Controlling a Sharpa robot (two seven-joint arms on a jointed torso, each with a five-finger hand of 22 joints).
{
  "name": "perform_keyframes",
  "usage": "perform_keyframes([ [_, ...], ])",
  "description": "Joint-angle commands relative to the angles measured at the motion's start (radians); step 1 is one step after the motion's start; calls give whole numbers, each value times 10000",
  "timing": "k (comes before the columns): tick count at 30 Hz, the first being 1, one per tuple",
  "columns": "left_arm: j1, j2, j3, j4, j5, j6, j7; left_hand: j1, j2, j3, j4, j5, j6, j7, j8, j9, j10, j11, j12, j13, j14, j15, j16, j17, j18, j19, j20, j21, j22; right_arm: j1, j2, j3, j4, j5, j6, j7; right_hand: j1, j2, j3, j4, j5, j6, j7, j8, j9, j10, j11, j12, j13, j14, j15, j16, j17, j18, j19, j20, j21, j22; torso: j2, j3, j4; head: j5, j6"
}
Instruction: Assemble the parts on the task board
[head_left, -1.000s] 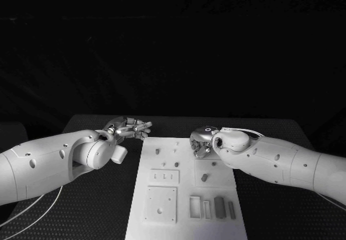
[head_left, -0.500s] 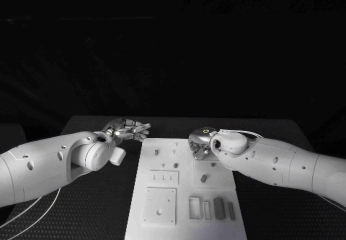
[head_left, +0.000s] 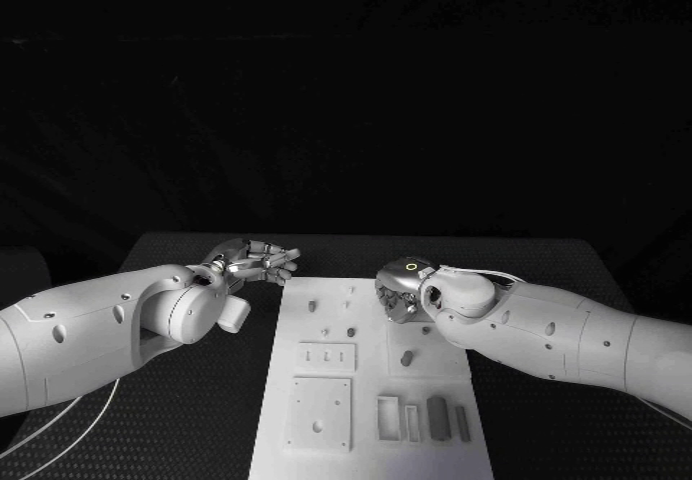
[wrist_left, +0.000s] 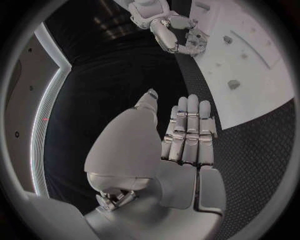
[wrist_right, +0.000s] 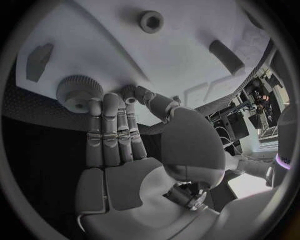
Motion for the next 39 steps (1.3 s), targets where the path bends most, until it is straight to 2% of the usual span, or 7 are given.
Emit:
perform_keyframes([
  [1,18,4,5,12,26,129,46,97,-11,-74,-1,-64,11,-15,-69,17,21,-32,-69,10,83,21,-50,14,206,-86,-17,31,84,-148,4,-93,-8,-145,-66,-143,257,223,52,12,3,70,19,29,2,171,-99,39,49,114,-143,38,14,426,63,0,42,225,14,-11,9,0,24],
  [9,18,-14,5,28,22,114,44,106,-8,-78,-2,-63,14,-18,-71,21,23,-34,-71,12,85,21,-51,16,206,-86,-17,33,84,-144,-80,-82,173,-286,-523,-341,244,160,129,31,-43,172,-26,63,37,290,-152,59,74,200,-200,93,61,426,181,-73,177,232,21,-15,-10,22,100],
  [13,18,-6,5,24,21,124,41,111,-6,-82,-1,-63,16,-21,-72,25,25,-36,-72,14,86,21,-52,18,206,-85,-17,34,84,-131,-190,-63,412,-298,-1341,-574,233,98,188,62,-55,210,-42,72,55,338,-171,56,83,224,-220,115,86,426,216,-105,237,228,21,-23,-2,-30,216],
  [16,18,-31,5,33,21,117,38,115,-5,-85,-1,-62,17,-23,-74,27,25,-37,-74,15,87,22,-52,19,206,-86,-17,34,84,-111,-185,-56,504,-313,-1702,-653,254,-30,315,143,-66,252,-62,79,89,405,-199,41,91,286,-254,171,126,426,338,-183,388,234,22,-26,-1,-15,269],
  [21,19,-33,5,20,20,104,41,117,-5,-90,0,-62,17,-23,-76,30,25,-37,-75,17,88,22,-53,20,205,-86,-17,35,83,-98,-71,-55,477,-411,-1758,-780,276,-120,404,195,-70,275,-76,83,116,446,-213,26,94,314,-269,210,147,426,372,-228,480,234,36,-5,-11,2,322],
  [31,19,15,6,0,13,118,44,122,-6,-98,2,-62,16,-24,-81,35,24,-37,-80,19,89,23,-55,22,205,-86,-16,36,83,-62,269,-53,326,-667,-2060,-1009,281,-180,458,244,-78,295,-86,92,139,478,-223,18,97,323,-278,234,162,426,377,-248,533,231,43,0,0,62,337],
  [39,19,70,6,-34,11,118,60,127,-3,-106,3,-62,14,-25,-87,41,21,-36,-85,21,89,24,-58,24,205,-86,-15,37,82,-29,630,-50,83,-833,-2235,-1177,287,-218,497,279,-81,301,-92,95,155,493,-228,10,98,323,-284,250,173,426,377,-260,566,228,47,-9,15,93,364],
])
